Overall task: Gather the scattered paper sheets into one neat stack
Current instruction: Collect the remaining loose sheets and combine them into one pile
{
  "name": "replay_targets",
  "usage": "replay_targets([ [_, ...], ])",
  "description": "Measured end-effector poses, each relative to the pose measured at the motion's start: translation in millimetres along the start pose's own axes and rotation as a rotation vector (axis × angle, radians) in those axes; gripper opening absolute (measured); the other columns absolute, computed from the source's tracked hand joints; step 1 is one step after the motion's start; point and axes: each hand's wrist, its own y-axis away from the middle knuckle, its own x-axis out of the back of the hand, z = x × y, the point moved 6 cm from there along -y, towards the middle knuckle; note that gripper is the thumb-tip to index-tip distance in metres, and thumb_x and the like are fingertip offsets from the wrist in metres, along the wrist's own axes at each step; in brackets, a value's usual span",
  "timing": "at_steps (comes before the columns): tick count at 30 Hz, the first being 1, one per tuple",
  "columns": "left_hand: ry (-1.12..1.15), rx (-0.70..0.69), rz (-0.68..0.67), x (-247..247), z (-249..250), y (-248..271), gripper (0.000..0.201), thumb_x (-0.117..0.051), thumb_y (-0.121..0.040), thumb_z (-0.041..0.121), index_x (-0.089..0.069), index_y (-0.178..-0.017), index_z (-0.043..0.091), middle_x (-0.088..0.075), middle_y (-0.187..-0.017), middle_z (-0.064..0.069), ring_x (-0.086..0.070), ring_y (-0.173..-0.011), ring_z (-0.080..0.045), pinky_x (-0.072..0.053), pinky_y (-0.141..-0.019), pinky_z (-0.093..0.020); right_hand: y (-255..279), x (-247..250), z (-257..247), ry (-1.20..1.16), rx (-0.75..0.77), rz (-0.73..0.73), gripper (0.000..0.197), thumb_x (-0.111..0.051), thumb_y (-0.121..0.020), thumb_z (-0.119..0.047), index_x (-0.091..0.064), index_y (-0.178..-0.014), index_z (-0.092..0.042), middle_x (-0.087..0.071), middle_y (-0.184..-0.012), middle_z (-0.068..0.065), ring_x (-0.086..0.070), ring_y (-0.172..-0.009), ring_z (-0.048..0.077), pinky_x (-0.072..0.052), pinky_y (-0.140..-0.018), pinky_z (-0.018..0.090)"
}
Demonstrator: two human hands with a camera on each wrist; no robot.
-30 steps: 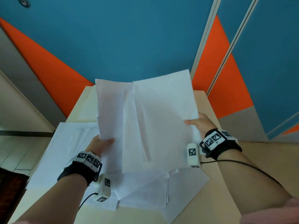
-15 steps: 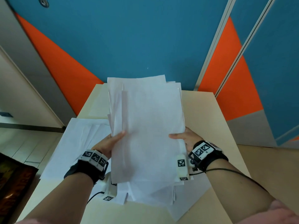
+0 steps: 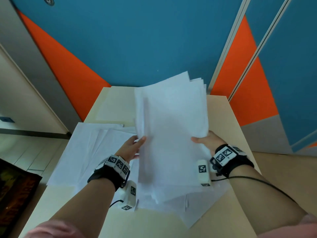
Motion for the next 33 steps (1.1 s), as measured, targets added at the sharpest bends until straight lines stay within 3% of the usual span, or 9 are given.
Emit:
replay_targets([
  [2,-0.198,0.024,0.132,17,-14,-6,0.038,-0.056,-0.089,0.034,-0.053,-0.122,0.016,-0.063,-0.111,-0.009,-0.061,-0.095,-0.025,-0.047,-0.08,-0.033,2,26,0,0.021,0.025,0.076,0.083,-0.085,-0.055,-0.035,-0.054,-0.126,-0.003,-0.059,-0.129,0.011,-0.054,-0.12,0.028,-0.036,-0.109,0.047],
  [4,-0.442,0.043,0.305,44,-28,-8,0.038,-0.058,-0.089,0.024,-0.056,-0.124,0.01,-0.06,-0.123,-0.016,-0.058,-0.11,-0.032,-0.045,-0.09,-0.036,5,51,1,0.021,0.049,0.145,0.114,-0.087,-0.027,-0.055,-0.055,-0.126,-0.006,-0.059,-0.128,0.005,-0.053,-0.12,0.026,-0.034,-0.11,0.046],
  [9,-0.754,0.335,0.654,107,-58,11,0.058,-0.064,-0.081,0.023,-0.043,-0.135,0.012,-0.035,-0.139,-0.019,-0.037,-0.126,-0.038,-0.038,-0.1,-0.047,16,76,6,0.019,0.037,0.2,0.078,-0.082,-0.063,-0.031,-0.05,-0.13,-0.006,-0.055,-0.133,0.009,-0.049,-0.121,0.022,-0.031,-0.11,0.039],
  [11,-0.768,0.45,0.7,121,-67,19,0.081,-0.075,-0.071,0.037,-0.037,-0.136,0.006,-0.035,-0.137,-0.022,-0.035,-0.128,-0.038,-0.034,-0.102,-0.05,16,80,16,0.042,0.007,0.221,0.111,-0.089,-0.032,-0.051,-0.052,-0.128,-0.007,-0.058,-0.13,0.006,-0.051,-0.121,0.023,-0.032,-0.111,0.044],
  [13,-0.788,0.507,0.704,132,-74,19,0.099,-0.08,-0.061,0.048,-0.034,-0.135,0.002,-0.036,-0.137,-0.023,-0.036,-0.129,-0.038,-0.032,-0.104,-0.051,6,89,34,0.067,-0.021,0.225,0.137,-0.083,-0.004,-0.063,-0.054,-0.127,-0.009,-0.06,-0.126,0.003,-0.053,-0.119,0.024,-0.033,-0.11,0.045],
  [20,-0.769,0.557,0.635,147,-73,18,0.086,-0.08,-0.061,0.047,-0.044,-0.127,0.004,-0.034,-0.133,-0.02,-0.04,-0.123,-0.042,-0.034,-0.102,-0.052,3,77,49,0.103,-0.072,0.169,0.139,-0.084,-0.002,-0.062,-0.053,-0.127,-0.008,-0.061,-0.127,0.007,-0.052,-0.122,0.027,-0.033,-0.11,0.046],
  [24,-0.592,0.478,0.624,154,-76,12,0.098,-0.085,-0.062,0.026,-0.027,-0.138,0.002,-0.041,-0.137,-0.024,-0.045,-0.125,-0.042,-0.038,-0.101,-0.053,10,56,38,0.085,-0.046,0.132,0.141,-0.084,0.0,-0.06,-0.054,-0.127,-0.007,-0.06,-0.127,0.009,-0.051,-0.123,0.028,-0.032,-0.111,0.047],
  [30,-0.602,0.352,0.475,153,-71,13,0.039,-0.07,-0.079,0.022,-0.062,-0.111,0.001,-0.067,-0.113,-0.019,-0.062,-0.102,-0.035,-0.05,-0.087,-0.037,7,32,32,0.089,-0.031,0.116,0.142,-0.084,0.0,-0.06,-0.053,-0.127,-0.006,-0.059,-0.126,0.006,-0.05,-0.122,0.023,-0.03,-0.113,0.044],
  [33,-0.697,0.215,0.492,151,-42,17,0.029,-0.061,-0.085,0.019,-0.064,-0.108,0.001,-0.067,-0.109,-0.021,-0.061,-0.097,-0.035,-0.044,-0.075,-0.033,8,22,28,0.112,-0.061,0.111,0.123,-0.089,-0.021,-0.053,-0.052,-0.127,-0.004,-0.058,-0.129,0.007,-0.049,-0.123,0.025,-0.03,-0.112,0.041],
])
